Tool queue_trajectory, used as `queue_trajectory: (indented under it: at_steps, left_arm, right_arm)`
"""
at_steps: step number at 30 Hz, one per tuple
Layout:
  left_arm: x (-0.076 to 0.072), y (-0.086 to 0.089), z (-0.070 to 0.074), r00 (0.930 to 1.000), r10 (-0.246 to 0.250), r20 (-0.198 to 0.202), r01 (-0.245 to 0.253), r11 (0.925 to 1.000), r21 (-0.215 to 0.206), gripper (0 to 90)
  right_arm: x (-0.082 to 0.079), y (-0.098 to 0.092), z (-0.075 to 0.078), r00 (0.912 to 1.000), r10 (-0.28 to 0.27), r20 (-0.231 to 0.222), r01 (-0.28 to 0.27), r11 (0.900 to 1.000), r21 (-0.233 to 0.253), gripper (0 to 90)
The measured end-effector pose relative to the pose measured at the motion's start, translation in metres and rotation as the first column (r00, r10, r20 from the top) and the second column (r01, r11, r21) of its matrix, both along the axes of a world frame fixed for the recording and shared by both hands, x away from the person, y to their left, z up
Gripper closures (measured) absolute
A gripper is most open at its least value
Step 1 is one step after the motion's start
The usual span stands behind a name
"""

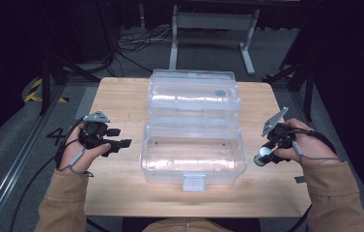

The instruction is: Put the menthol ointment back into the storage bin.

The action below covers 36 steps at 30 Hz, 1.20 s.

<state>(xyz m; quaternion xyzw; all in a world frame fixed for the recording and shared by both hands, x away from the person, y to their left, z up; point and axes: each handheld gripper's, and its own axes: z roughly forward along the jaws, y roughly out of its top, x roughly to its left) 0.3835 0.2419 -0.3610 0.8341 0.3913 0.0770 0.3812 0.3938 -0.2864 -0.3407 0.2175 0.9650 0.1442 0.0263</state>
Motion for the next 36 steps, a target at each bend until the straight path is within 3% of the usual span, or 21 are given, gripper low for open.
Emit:
queue_trajectory:
  at_steps: [19,36]
  left_arm:
    - [0.000,-0.001,-0.001,1.0000,-0.004,-0.007,0.004,1.0000,-0.005,36.3]
    - [0.000,0.000,-0.001,1.0000,-0.004,-0.008,0.004,1.0000,-0.009,36.3]
  right_arm:
    - [-0.002,0.014,0.027,0.9993,0.030,0.020,-0.031,0.999,0.020,50.7]
    - [-0.004,0.036,0.040,0.9962,0.082,0.029,-0.083,0.996,0.035,50.7]
